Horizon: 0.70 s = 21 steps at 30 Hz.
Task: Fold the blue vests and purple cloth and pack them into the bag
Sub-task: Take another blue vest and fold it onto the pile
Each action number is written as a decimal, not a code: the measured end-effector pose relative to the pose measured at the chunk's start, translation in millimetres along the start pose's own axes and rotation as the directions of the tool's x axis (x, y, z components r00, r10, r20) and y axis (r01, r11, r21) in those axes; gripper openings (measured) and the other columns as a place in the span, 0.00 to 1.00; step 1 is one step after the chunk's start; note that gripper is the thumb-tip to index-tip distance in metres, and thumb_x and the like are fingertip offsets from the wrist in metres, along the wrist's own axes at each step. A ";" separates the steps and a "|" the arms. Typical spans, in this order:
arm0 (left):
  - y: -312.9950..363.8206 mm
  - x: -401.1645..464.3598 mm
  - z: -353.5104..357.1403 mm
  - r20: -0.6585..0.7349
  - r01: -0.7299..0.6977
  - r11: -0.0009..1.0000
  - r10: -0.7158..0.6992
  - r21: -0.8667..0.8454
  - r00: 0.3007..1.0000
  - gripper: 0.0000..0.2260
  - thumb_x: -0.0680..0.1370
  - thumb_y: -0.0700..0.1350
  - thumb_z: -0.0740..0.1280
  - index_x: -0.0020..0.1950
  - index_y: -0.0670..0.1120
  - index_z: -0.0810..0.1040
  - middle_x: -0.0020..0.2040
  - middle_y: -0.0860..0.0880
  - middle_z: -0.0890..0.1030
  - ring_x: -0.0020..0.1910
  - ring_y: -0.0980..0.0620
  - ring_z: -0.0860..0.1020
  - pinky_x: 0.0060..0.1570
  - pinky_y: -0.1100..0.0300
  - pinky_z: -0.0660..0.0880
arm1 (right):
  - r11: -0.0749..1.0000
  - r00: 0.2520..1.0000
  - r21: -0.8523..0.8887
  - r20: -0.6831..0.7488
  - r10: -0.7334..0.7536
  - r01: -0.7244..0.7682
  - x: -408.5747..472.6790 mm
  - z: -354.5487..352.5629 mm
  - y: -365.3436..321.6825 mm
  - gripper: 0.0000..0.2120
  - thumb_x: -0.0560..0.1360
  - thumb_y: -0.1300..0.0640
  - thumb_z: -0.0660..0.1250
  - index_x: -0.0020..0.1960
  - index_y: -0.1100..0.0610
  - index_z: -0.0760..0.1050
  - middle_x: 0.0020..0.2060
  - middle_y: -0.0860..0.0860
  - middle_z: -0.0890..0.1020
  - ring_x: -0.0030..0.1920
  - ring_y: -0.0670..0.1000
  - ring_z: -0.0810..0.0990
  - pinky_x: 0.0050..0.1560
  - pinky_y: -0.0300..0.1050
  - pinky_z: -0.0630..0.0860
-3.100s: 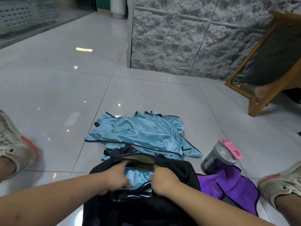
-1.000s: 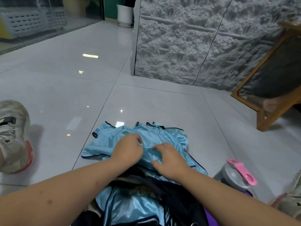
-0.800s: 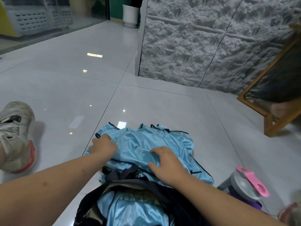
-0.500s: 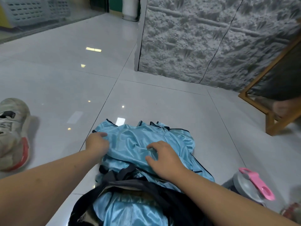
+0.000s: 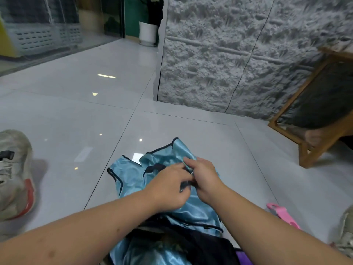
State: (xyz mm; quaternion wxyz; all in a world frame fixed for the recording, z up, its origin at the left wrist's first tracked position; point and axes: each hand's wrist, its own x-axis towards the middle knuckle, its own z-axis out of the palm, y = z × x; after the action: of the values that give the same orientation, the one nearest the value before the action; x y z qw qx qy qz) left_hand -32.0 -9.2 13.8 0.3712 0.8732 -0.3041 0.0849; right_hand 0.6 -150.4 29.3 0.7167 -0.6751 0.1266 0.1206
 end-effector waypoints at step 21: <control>-45.8 -20.7 -30.1 0.228 0.550 0.835 -0.537 0.008 0.812 0.18 0.71 0.61 0.75 0.32 0.49 0.76 0.28 0.54 0.73 0.29 0.53 0.72 0.33 0.60 0.67 | 0.993 0.995 0.057 -0.015 -0.098 0.099 -28.3 -45.2 -78.0 0.10 0.78 0.63 0.73 0.56 0.67 0.82 0.52 0.68 0.86 0.50 0.66 0.87 0.54 0.62 0.84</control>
State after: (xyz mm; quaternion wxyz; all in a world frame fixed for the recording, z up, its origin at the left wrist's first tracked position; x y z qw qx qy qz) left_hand -19.1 46.2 0.2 0.3692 0.9162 -0.0837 -0.1311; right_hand 0.0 -200.1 109.6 0.7402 -0.6602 0.1009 0.0774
